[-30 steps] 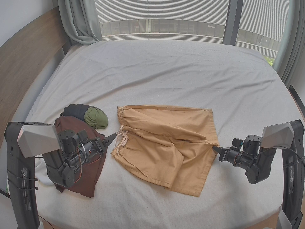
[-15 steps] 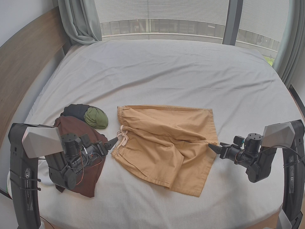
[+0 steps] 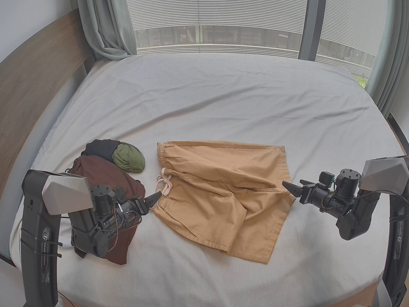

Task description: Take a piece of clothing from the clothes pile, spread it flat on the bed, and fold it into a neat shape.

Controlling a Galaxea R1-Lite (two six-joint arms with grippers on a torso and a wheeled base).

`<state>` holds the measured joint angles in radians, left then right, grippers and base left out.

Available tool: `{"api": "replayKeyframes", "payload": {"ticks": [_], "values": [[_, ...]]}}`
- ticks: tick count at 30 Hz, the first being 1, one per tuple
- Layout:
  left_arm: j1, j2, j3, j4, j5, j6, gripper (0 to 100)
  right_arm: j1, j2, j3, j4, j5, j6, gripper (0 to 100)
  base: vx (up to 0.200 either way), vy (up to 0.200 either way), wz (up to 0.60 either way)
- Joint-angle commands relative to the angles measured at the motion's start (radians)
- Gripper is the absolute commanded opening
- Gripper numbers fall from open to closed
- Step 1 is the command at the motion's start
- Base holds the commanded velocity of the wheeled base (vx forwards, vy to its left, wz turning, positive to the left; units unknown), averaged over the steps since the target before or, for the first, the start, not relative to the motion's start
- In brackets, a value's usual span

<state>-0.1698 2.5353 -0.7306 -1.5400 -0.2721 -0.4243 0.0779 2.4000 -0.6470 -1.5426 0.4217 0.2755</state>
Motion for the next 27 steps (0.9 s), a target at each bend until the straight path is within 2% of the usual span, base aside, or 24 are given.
{"api": "replayKeyframes", "payload": {"ticks": [1, 9, 27], "values": [[-0.013, 0.046, -0.016, 0.003, 0.01, -0.004, 100, 0.002, -0.022, 0.003, -0.001, 0.0, 0.001, 100, 0.0, 0.0, 0.0], [-0.033, 0.059, -0.042, 0.021, 0.011, -0.103, 100, 0.006, -0.021, 0.001, -0.001, -0.001, 0.001, 100, 0.0, 0.0, 0.0], [-0.05, 0.094, -0.095, 0.04, 0.011, -0.153, 100, 0.011, -0.015, -0.003, -0.001, -0.001, 0.002, 100, 0.0, 0.0, 0.0]]}}
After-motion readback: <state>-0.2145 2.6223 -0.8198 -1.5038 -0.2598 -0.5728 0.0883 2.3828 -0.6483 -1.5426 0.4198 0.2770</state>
